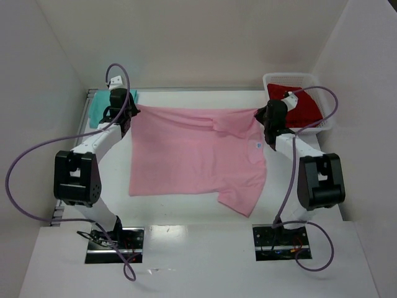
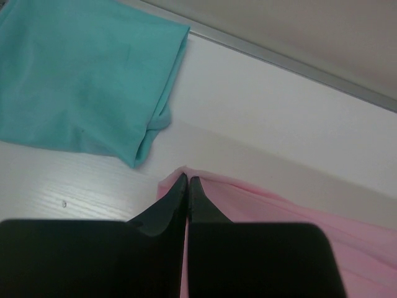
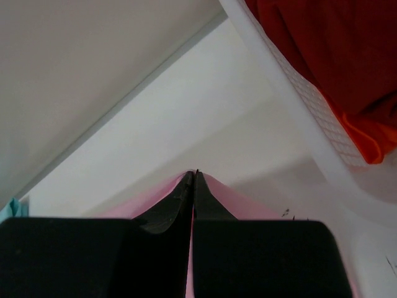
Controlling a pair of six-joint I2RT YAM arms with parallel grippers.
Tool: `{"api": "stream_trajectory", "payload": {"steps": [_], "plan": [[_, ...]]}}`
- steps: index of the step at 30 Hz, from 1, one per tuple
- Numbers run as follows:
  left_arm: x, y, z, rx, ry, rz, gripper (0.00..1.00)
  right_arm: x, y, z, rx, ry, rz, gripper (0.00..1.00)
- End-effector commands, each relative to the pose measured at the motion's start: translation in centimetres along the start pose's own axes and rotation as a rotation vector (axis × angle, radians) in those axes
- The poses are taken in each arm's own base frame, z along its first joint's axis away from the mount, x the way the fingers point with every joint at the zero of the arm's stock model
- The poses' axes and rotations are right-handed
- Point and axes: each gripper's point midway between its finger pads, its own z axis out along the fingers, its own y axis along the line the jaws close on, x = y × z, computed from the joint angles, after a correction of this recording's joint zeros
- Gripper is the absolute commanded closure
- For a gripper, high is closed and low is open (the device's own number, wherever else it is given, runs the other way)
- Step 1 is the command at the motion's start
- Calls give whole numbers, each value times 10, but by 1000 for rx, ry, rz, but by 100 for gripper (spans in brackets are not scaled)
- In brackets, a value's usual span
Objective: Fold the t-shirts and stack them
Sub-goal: Flatten out the tshirt
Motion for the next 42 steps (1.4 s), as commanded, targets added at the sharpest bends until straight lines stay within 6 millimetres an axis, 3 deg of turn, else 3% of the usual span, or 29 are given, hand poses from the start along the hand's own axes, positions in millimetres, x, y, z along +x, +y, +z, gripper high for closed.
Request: {"api": "stream_trajectory", "payload": {"steps": [1, 3, 8, 9, 15, 16, 17, 29, 35, 36, 38, 39, 40, 42], "plan": [[-32, -13, 21, 21, -81, 3, 100, -10, 13, 27, -15, -56, 15, 100], [-20, -16, 38, 28, -44, 23, 100, -8, 16, 41, -12, -52, 14, 100], [-14, -24, 61, 42, -24, 27, 100, 7, 9, 66, 28, -20, 0, 99], [-6, -17, 68, 35, -6, 28, 100, 6, 11, 69, 25, -24, 1, 99], [2, -9, 82, 20, 13, 16, 100, 19, 0, 91, 57, 1, -25, 99], [2, -9, 82, 20, 13, 16, 100, 12, 6, 93, 45, -14, -20, 99], [0, -5, 86, 12, 11, 13, 100, 16, -3, 101, 68, -2, -23, 99], [9, -5, 108, 28, 22, 19, 100, 24, -18, 125, 106, 19, -54, 96], [14, -2, 120, 27, 29, 17, 100, 37, -15, 137, 79, 61, -77, 84], [10, -3, 121, 29, 20, 15, 100, 40, -15, 139, 81, 80, -93, 79], [22, -2, 125, 31, 43, 19, 100, 38, -6, 139, 49, 93, -107, 69], [15, -4, 126, 36, 30, 16, 100, 40, -8, 138, 57, 103, -110, 69], [16, -6, 125, 44, 33, 16, 100, 44, -9, 137, 51, 122, -122, 59], [17, -8, 128, 53, 36, 16, 100, 41, -1, 134, 21, 129, -129, 54]]}}
